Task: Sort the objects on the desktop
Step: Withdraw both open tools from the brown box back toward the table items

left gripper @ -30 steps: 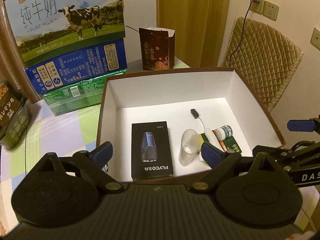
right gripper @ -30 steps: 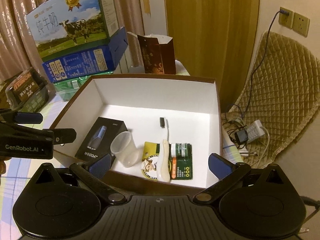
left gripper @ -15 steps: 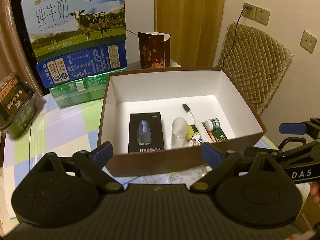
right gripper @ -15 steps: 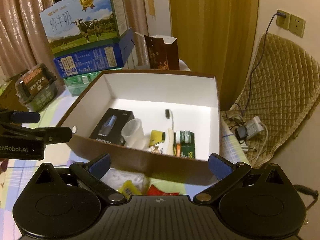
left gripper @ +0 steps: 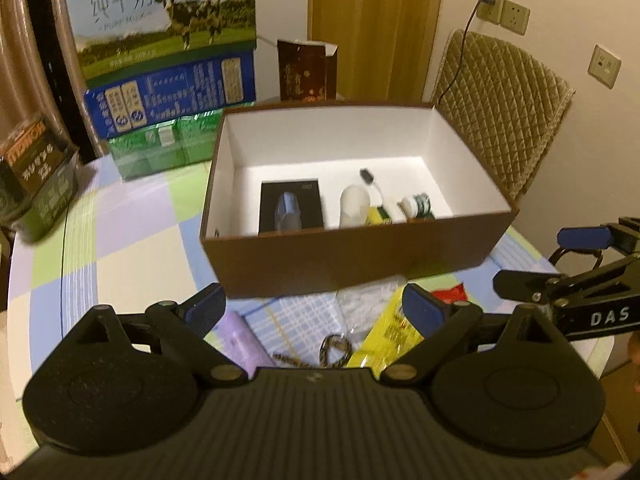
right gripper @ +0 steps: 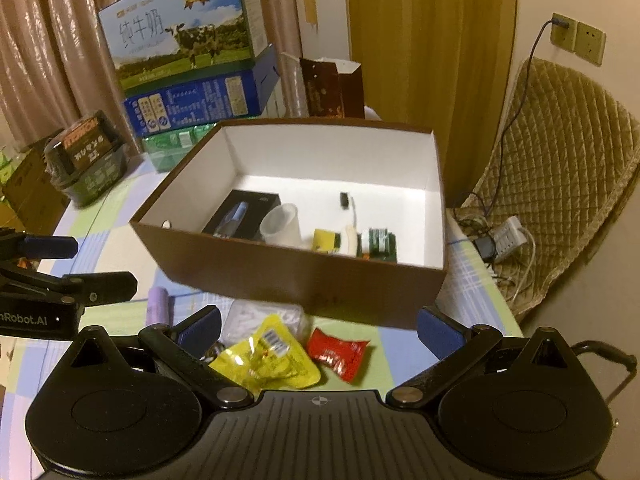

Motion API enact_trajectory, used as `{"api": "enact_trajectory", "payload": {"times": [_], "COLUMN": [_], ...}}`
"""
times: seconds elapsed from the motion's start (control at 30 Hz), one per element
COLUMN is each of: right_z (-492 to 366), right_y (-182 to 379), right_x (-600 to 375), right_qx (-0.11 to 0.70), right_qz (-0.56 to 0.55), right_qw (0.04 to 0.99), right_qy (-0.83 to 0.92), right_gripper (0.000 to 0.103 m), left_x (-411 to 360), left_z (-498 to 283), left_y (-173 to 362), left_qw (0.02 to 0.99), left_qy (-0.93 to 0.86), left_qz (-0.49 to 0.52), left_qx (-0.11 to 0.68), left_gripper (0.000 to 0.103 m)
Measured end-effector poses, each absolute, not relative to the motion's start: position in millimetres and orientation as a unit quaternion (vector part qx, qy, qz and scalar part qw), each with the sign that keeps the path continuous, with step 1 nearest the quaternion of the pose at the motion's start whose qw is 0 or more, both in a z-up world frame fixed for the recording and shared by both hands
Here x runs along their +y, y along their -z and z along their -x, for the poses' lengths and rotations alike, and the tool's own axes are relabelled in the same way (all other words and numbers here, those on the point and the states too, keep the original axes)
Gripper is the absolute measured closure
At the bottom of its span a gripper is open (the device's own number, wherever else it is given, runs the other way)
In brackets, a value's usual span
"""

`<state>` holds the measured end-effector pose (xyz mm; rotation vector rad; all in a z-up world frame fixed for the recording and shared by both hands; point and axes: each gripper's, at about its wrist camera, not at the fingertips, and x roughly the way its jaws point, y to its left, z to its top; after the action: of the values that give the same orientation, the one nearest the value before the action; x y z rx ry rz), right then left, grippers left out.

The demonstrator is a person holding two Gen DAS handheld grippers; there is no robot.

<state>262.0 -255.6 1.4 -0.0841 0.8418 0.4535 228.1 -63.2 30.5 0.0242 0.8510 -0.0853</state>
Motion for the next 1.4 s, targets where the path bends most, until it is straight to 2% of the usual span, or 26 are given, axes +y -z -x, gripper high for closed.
{"api": "enact_trajectory", "payload": {"times": [0.33,0.77,0.87,0.93,1.4], "right_z": [-240.3,-220.7,-219.7,-219.5,-224.8], "right_y": [14.3,48.0,56.8,63.2,88.4], "right_x": [-254.4,-262.0,-265.0,-267.3,-279.8], "right_qx": [0.406,0.457,0.469,0.476,0.503], "right_qz": [0.048,0.039,0.039,0.039,0.030], "right_qw": [0.884,0.861,0.855,0.853,0.845], "right_qy": [-0.227,-0.222,-0.217,-0.211,-0.182], "right_gripper": [0.002,0.002,0.002,0.002,0.002], "left_x": [-45.4,-41.0,-41.5,-42.7,-55.2], "left_z": [-205.2,-180.2,-177.4,-176.3,-180.5], "left_y": [-11.6,19.2,26.4,31.9,59.7], "left_qw": [0.897,0.879,0.876,0.873,0.860], "left_qy": [0.036,0.041,0.042,0.045,0.061], "left_qz": [-0.001,0.005,0.006,0.007,-0.001], "left_qx": [0.440,0.475,0.480,0.486,0.506], "left_gripper": [0.010,0.011,0.014,0.020,0.021]}}
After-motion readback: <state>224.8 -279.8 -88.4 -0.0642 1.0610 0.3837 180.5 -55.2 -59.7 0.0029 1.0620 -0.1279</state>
